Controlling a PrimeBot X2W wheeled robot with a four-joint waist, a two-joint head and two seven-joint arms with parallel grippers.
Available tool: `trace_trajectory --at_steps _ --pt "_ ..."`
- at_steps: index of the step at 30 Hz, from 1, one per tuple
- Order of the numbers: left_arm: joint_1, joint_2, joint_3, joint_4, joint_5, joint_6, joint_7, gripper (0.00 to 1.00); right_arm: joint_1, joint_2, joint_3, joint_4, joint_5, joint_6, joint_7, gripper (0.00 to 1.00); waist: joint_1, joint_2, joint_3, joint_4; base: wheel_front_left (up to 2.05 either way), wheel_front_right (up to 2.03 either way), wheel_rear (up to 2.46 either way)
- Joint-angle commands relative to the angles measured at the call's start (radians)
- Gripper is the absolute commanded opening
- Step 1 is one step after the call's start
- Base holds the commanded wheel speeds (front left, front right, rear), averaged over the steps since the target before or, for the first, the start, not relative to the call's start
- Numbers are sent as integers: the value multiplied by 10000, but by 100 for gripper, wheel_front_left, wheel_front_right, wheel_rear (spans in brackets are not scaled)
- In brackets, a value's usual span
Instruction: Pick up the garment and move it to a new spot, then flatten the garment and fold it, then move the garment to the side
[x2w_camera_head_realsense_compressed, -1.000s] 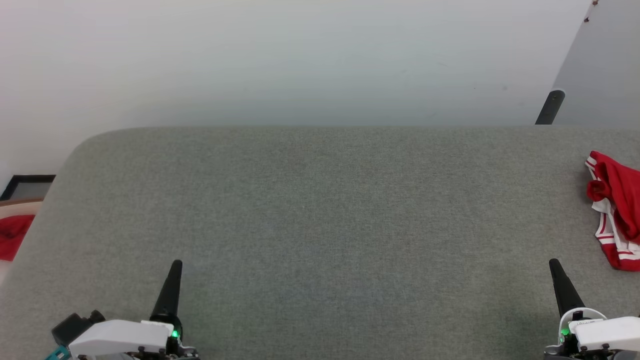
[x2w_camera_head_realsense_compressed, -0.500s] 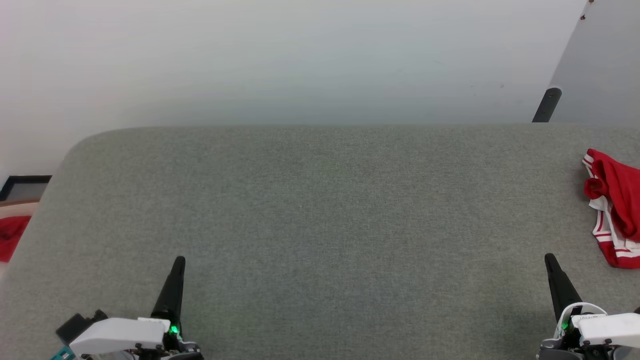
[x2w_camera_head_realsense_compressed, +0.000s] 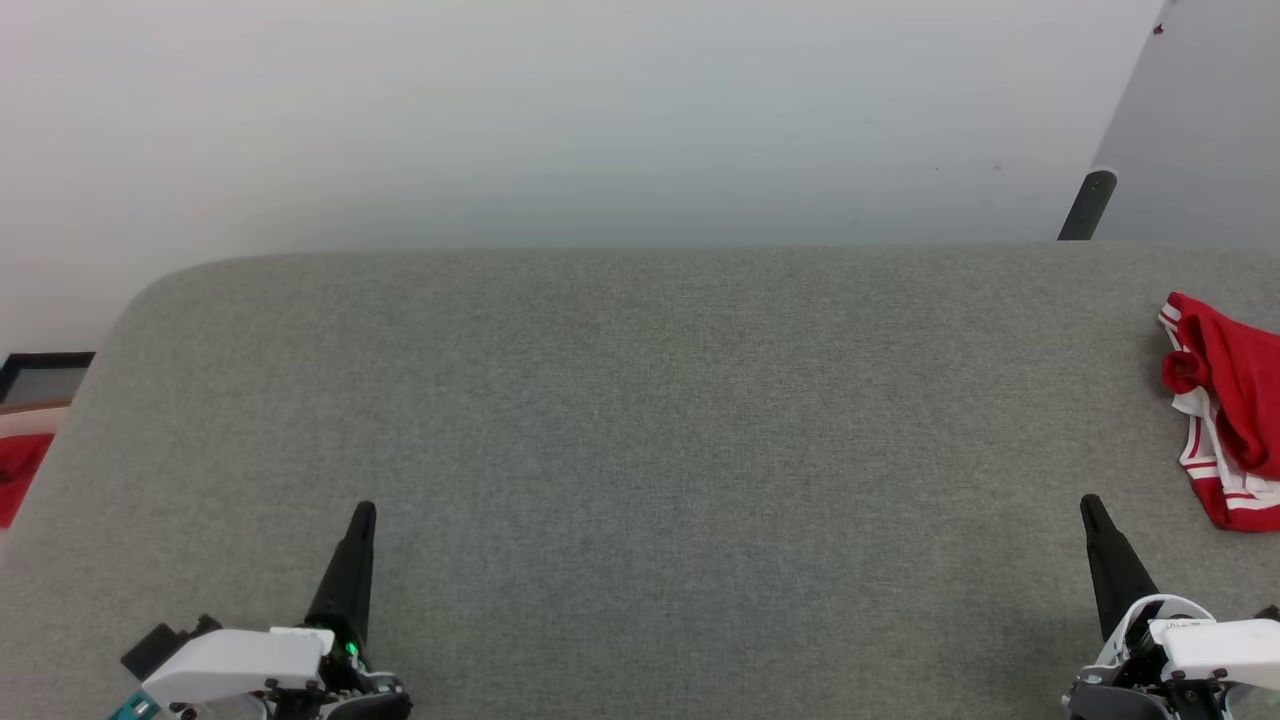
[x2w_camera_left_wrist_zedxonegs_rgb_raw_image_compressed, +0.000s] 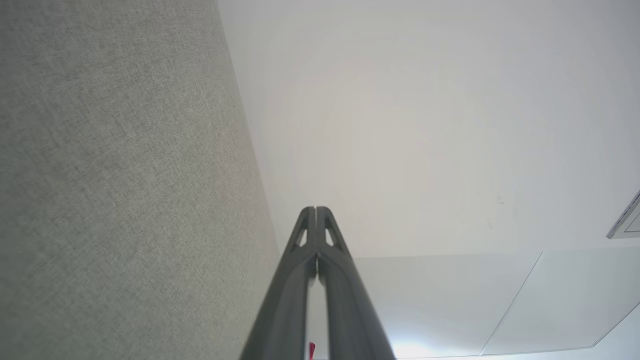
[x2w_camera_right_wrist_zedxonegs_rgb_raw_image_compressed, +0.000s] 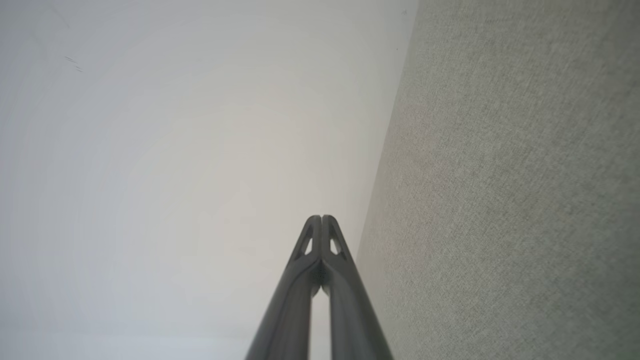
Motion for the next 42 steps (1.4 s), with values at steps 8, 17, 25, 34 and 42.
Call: trace_trajectory --at_steps 8,17,25,34,42 --pt "-153 -116 106 -11 -513 -32 183 0 -238 119 -42 -43 638 0 180 0 -1 0 24 -47 0 0 0" --pt "-156 -116 108 -10 -539 -32 210 0 -186 121 -38 -35 667 0 186 0 -1 0 27 -54 0 0 0" --pt "-155 -114 108 -11 -539 -32 210 0 -186 120 -37 -35 668 0 185 0 -1 0 27 -54 0 0 0" --pt "-154 -114 107 -11 -539 -32 211 0 -186 120 -36 -35 668 0 185 0 -1 0 27 -54 0 0 0" --pt "-154 -114 105 -11 -542 -32 209 0 -186 120 -36 -35 669 0 184 0 -1 0 27 -54 0 0 0"
